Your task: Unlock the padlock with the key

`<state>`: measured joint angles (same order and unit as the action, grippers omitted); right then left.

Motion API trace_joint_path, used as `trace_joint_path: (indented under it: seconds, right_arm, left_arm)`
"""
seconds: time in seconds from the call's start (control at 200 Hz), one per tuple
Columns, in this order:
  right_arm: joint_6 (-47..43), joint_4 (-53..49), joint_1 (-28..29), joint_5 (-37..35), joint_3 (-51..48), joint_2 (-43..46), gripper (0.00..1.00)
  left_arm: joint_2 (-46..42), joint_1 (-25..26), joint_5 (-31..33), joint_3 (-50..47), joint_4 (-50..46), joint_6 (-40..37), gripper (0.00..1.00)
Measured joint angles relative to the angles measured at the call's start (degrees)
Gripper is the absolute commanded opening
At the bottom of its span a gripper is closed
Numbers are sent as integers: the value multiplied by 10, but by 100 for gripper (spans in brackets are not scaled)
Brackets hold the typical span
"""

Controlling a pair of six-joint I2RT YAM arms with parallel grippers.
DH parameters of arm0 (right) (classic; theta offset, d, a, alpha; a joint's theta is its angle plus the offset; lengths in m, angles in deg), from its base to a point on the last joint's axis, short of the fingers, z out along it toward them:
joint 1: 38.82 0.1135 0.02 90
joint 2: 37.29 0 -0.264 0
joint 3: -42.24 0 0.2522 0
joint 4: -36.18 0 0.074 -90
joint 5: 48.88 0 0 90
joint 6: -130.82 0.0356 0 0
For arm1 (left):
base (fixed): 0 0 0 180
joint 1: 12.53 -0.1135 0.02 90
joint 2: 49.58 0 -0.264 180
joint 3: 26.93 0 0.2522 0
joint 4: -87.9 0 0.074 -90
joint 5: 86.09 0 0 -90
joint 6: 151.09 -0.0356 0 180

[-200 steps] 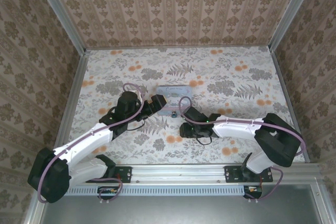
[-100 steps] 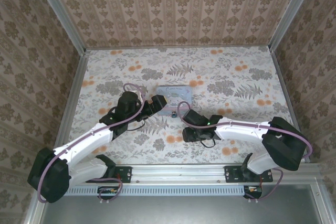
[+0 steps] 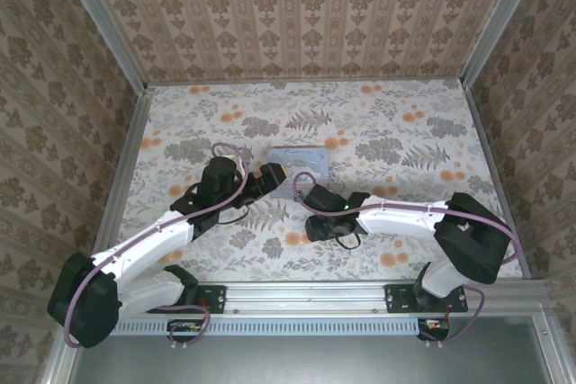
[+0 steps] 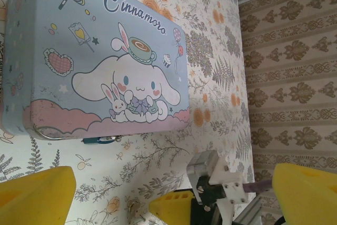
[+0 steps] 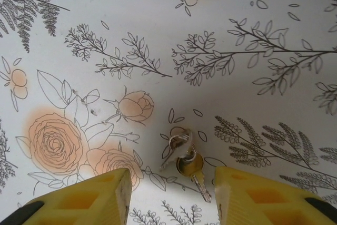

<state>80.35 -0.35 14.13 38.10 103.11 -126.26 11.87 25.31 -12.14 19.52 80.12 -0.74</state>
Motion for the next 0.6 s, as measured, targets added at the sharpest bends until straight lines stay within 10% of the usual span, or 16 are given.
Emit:
trace_joint_path:
  seconds: [0.6]
  right_arm:
    - [7, -5, 29, -36, 16, -33, 40]
  left_arm:
    - [0, -2, 0, -1, 0, 0, 98]
